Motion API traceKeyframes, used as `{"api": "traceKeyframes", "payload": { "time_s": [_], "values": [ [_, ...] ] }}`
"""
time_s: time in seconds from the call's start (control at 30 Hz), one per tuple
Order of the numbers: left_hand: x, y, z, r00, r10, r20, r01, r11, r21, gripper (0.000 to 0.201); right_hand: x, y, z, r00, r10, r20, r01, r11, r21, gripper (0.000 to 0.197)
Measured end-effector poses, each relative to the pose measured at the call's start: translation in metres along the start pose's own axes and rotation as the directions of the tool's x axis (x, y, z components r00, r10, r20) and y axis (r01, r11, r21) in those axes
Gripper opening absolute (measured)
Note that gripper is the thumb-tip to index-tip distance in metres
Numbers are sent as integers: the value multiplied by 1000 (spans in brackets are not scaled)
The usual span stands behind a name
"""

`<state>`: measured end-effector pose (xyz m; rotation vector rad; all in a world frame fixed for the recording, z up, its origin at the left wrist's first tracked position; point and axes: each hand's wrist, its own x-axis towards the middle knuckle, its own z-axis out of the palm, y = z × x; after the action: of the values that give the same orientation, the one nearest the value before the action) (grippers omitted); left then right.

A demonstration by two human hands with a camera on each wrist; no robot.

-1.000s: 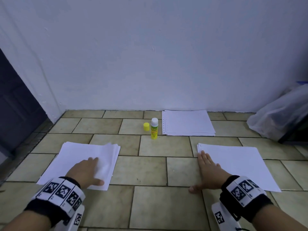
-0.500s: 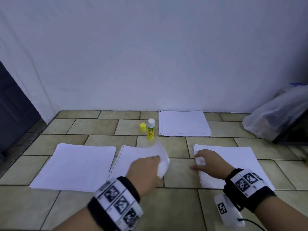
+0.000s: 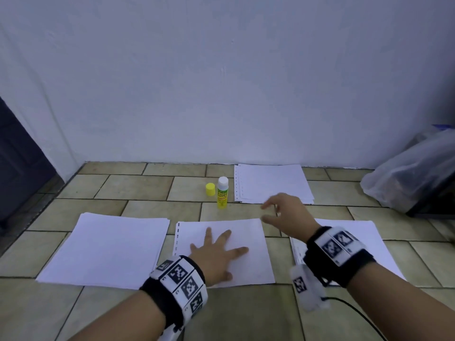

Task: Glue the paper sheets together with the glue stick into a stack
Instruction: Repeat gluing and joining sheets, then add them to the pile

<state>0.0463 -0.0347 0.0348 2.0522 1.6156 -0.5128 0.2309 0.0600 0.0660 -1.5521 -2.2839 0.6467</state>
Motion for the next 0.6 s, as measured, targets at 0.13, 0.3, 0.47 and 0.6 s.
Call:
{"api": "traceKeyframes", "payload": {
  "time_s": [0.13,0.3,0.47,0.6],
  "values": [
    [2,-5,1,999,-5,44,5,1000,-1,73,35,-41,18,997,36,68,-47,984,173,48],
    [2,-3,-2,996,-28,84,29,1000,-9,66,66,-60,42,992,99,84,-115,967,226,60],
    [3,-4,-2,996,-21,83,24,999,-28,66,72,-54,48,988,132,75,-146,966,213,26],
    [5,-6,1,998,-14,59,16,999,-39,72,58,-38,12,944,152,292,-229,940,254,17]
  ]
}}
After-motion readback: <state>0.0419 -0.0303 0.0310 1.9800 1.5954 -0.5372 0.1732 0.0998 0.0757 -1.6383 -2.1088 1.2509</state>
